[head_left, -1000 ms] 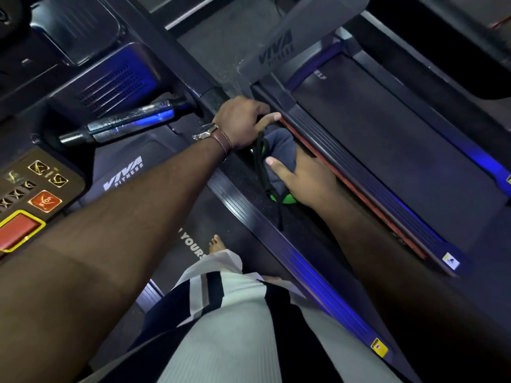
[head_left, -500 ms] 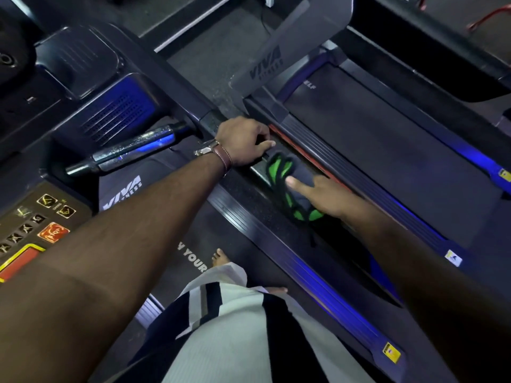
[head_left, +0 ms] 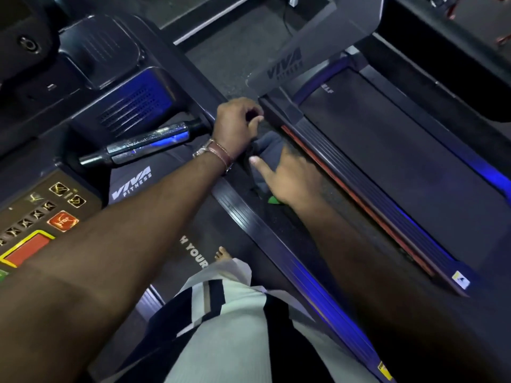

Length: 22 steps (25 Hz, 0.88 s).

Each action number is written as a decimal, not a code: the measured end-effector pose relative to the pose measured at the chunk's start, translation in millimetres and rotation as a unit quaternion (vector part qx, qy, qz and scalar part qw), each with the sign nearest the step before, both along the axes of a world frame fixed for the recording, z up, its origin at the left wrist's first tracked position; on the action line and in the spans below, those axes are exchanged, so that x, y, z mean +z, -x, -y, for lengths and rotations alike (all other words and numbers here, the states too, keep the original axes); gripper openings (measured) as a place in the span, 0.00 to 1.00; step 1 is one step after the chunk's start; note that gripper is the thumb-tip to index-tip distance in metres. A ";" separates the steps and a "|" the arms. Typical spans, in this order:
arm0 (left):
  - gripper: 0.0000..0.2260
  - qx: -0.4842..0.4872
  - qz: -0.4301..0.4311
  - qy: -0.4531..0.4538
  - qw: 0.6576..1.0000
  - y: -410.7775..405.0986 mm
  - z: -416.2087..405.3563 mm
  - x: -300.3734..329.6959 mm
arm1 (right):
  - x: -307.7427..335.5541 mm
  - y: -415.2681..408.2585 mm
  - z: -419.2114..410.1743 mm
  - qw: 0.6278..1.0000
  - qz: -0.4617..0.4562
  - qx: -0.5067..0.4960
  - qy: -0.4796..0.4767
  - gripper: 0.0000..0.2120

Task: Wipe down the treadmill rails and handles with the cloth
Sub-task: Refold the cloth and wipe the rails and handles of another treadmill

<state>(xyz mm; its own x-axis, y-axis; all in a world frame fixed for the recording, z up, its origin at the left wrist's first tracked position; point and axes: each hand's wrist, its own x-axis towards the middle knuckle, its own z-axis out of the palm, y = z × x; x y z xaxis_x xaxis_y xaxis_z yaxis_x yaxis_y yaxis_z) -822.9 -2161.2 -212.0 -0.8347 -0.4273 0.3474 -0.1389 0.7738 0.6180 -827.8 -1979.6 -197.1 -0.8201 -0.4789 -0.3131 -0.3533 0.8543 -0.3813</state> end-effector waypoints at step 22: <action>0.09 0.065 -0.062 -0.021 0.996 -17.6 45.5 -3.2 | -3.7 45.9 28.4 0.960 0.237 0.047 0.141 0.26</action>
